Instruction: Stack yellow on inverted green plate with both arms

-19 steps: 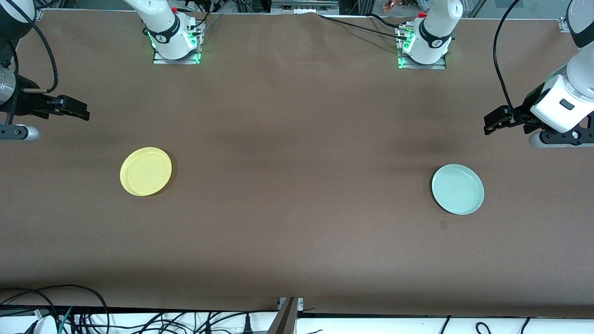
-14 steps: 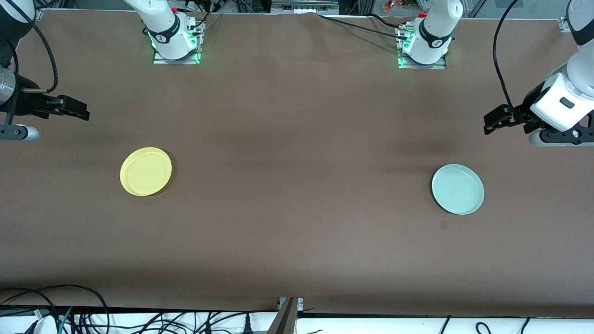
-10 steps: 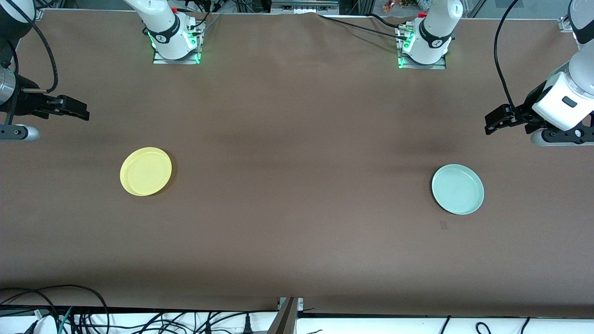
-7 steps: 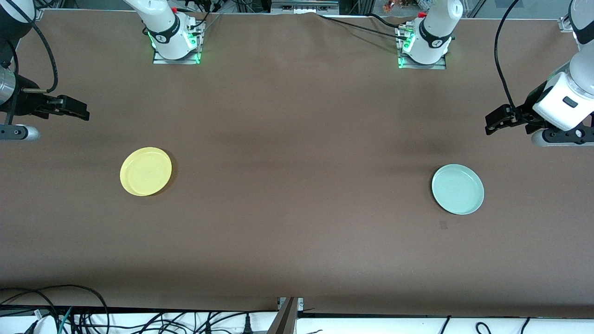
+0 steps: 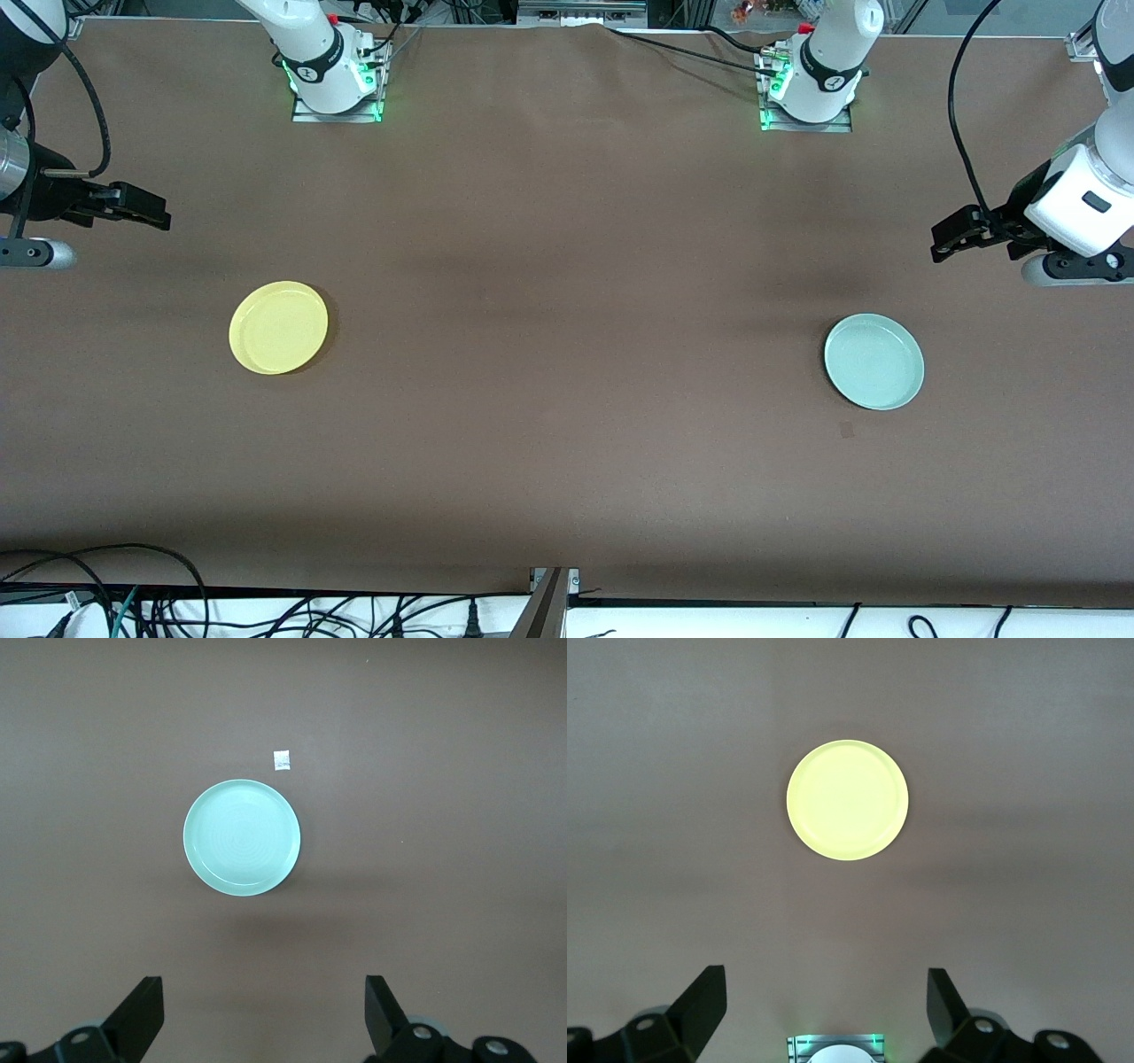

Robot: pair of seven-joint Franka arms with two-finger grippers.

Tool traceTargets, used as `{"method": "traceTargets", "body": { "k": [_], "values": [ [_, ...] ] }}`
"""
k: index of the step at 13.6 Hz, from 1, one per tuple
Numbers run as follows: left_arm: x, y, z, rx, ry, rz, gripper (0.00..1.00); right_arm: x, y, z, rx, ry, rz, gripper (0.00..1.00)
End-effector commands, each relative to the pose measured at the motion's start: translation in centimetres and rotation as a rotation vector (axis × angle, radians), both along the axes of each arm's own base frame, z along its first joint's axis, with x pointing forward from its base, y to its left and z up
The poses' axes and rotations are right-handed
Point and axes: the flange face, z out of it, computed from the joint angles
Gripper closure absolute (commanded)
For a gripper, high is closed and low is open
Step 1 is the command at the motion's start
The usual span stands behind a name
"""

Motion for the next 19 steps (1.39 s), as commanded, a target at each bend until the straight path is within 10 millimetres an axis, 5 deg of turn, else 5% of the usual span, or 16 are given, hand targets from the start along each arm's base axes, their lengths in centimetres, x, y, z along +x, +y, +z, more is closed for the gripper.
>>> {"method": "traceTargets", "body": {
  "k": [1, 11, 16, 19],
  "values": [
    [0.6, -0.2, 0.7, 0.02, -0.004, -0.025, 0.0, 0.4, -0.2, 0.3, 0.014, -0.001, 0.0, 0.0],
    [0.8, -0.2, -0.6, -0.001, 0.034, -0.056, 0.0, 0.9, -0.7, 0.5, 0.013, -0.012, -0.01, 0.0],
    [0.7, 2.1, -0.9, -0.081, 0.046, -0.005, 0.0, 0.9, -0.8, 0.7, 0.013, -0.017, -0.013, 0.0],
    [0.5, 1.9, -1.2, -0.08, 0.06, -0.016, 0.0, 0.9, -0.8, 0.7, 0.013, -0.017, -0.013, 0.0]
  ]
}}
